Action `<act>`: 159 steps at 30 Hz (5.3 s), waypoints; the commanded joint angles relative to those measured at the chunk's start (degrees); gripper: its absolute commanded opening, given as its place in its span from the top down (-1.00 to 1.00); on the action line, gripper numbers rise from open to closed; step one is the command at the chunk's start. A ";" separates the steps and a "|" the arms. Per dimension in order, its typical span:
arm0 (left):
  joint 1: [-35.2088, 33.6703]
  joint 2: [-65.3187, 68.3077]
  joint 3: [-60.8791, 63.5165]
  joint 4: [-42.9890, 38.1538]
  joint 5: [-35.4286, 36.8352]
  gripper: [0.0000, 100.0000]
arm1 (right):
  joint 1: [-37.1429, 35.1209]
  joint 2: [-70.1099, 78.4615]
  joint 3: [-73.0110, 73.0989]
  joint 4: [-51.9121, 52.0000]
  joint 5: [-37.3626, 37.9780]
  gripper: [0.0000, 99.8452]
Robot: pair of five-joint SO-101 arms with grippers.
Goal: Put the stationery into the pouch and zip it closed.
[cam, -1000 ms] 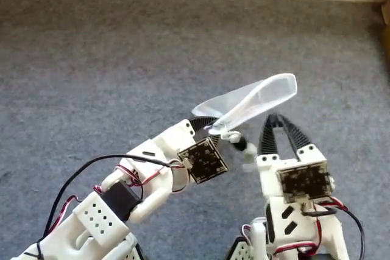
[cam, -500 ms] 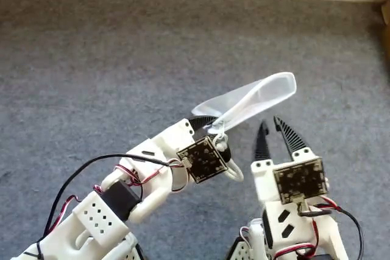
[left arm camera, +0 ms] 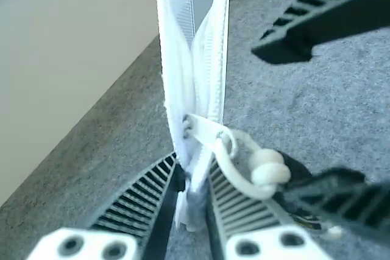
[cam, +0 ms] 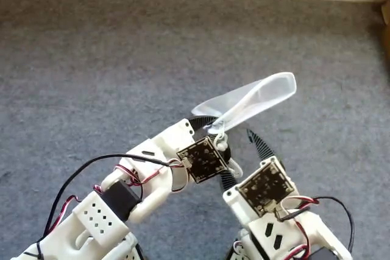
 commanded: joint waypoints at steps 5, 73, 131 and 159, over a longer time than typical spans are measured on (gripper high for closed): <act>-1.45 -0.31 0.04 0.62 0.53 0.99 | -2.24 0.40 4.53 -4.44 -0.09 0.55; -1.45 -0.31 0.04 0.62 0.53 0.99 | 7.16 -0.31 8.31 -7.96 14.15 0.99; -3.91 -0.31 0.31 0.62 0.44 0.99 | 30.29 -0.31 3.47 -23.96 0.18 0.99; -3.91 -0.31 0.31 0.62 0.44 0.99 | 12.00 0.04 4.00 -6.73 6.07 0.52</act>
